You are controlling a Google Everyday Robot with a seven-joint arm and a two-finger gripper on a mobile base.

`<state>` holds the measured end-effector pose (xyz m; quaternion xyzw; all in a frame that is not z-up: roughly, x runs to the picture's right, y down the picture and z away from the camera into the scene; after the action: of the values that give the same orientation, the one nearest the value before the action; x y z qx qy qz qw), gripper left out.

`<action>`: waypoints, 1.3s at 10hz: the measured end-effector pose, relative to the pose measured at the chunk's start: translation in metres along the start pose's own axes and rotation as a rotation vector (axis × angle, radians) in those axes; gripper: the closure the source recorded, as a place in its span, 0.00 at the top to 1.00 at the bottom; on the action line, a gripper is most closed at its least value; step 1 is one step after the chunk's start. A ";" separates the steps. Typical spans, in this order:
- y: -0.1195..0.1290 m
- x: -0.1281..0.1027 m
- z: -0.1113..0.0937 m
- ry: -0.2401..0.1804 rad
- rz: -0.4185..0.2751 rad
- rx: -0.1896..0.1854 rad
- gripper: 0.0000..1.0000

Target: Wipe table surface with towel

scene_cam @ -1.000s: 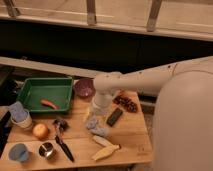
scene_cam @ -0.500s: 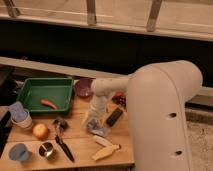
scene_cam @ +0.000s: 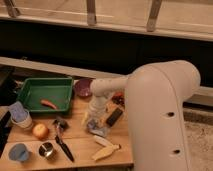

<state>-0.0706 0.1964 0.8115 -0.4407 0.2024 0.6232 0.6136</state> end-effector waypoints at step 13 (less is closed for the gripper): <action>-0.013 -0.013 -0.013 -0.088 0.056 0.072 0.00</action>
<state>-0.0562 0.1807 0.8193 -0.3846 0.2096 0.6512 0.6198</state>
